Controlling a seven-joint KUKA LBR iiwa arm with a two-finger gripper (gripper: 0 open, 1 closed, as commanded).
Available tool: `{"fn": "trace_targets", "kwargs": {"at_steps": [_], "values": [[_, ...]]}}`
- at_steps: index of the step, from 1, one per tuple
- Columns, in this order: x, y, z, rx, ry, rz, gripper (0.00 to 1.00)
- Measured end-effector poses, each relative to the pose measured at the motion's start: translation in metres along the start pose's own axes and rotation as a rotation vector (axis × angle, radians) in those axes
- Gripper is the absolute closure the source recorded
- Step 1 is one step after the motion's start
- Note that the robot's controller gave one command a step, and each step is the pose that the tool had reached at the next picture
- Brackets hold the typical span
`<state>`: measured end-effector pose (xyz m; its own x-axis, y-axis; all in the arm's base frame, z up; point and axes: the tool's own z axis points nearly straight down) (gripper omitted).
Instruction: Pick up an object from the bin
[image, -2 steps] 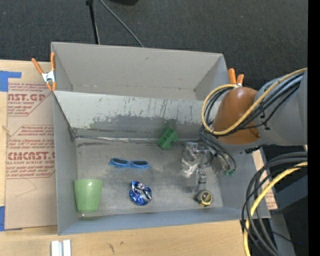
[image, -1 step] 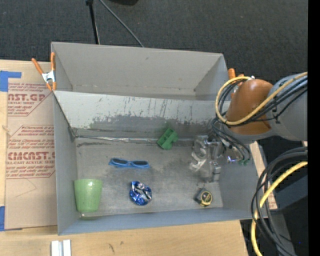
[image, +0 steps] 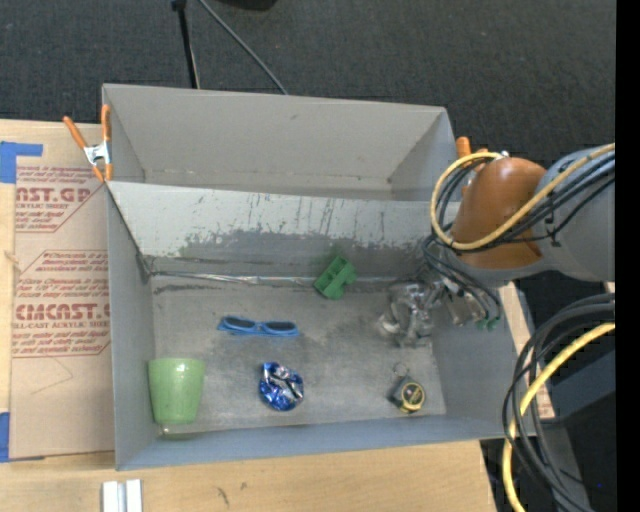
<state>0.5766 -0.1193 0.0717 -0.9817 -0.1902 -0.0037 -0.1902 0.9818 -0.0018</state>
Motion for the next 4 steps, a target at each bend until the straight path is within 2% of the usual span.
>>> {"fn": "trace_targets", "kwargs": {"at_steps": [1,2,3,4], "values": [[0.001,0.001,0.002,-0.001,0.003,0.000,0.00],[0.064,0.027,0.002,-0.004,0.005,-0.388,0.00],[0.078,0.077,-0.001,0.004,-0.013,-0.572,0.00],[0.080,0.076,-0.001,0.001,-0.003,-0.569,1.00]]}}
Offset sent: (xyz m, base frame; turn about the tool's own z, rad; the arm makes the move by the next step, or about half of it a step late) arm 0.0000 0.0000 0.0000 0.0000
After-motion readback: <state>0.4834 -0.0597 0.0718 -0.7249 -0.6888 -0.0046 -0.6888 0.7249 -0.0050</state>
